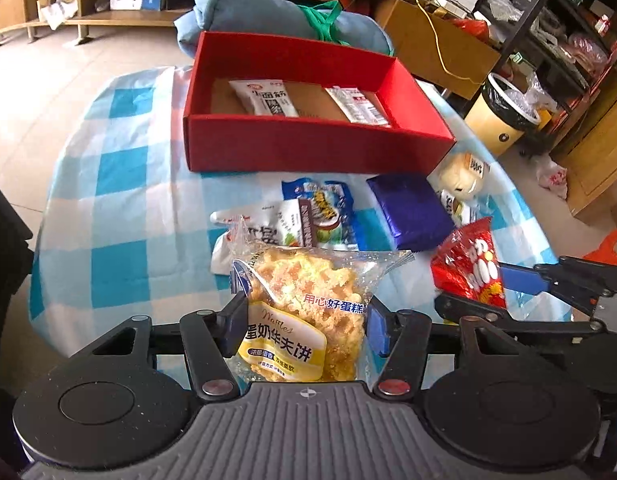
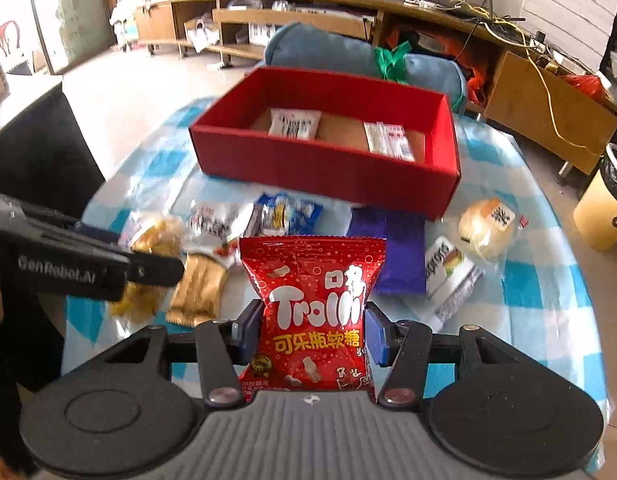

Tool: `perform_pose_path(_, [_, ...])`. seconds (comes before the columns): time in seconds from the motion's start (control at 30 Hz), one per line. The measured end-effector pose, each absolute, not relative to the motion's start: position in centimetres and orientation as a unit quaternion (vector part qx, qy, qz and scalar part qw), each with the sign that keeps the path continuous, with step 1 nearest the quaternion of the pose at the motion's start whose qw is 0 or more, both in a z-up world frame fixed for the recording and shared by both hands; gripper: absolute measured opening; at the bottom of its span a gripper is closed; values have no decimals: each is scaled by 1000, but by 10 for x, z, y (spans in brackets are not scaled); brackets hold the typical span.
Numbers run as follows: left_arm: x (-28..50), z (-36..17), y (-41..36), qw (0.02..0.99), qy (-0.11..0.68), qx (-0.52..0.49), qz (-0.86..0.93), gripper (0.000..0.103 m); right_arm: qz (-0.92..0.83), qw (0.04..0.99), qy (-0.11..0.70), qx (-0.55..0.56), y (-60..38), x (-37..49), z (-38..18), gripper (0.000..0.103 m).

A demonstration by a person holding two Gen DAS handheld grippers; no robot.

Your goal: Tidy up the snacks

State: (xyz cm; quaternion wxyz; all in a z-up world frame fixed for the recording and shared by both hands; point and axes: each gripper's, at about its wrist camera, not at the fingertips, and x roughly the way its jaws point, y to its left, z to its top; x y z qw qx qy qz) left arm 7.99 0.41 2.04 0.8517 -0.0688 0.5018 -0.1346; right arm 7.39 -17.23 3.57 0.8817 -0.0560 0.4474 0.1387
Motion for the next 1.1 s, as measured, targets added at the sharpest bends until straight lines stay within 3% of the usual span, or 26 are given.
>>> perform_pose_path(1.1, [214,63,-34,889,442,-70,-98,65,112,912,396,5,-205,212,69,48])
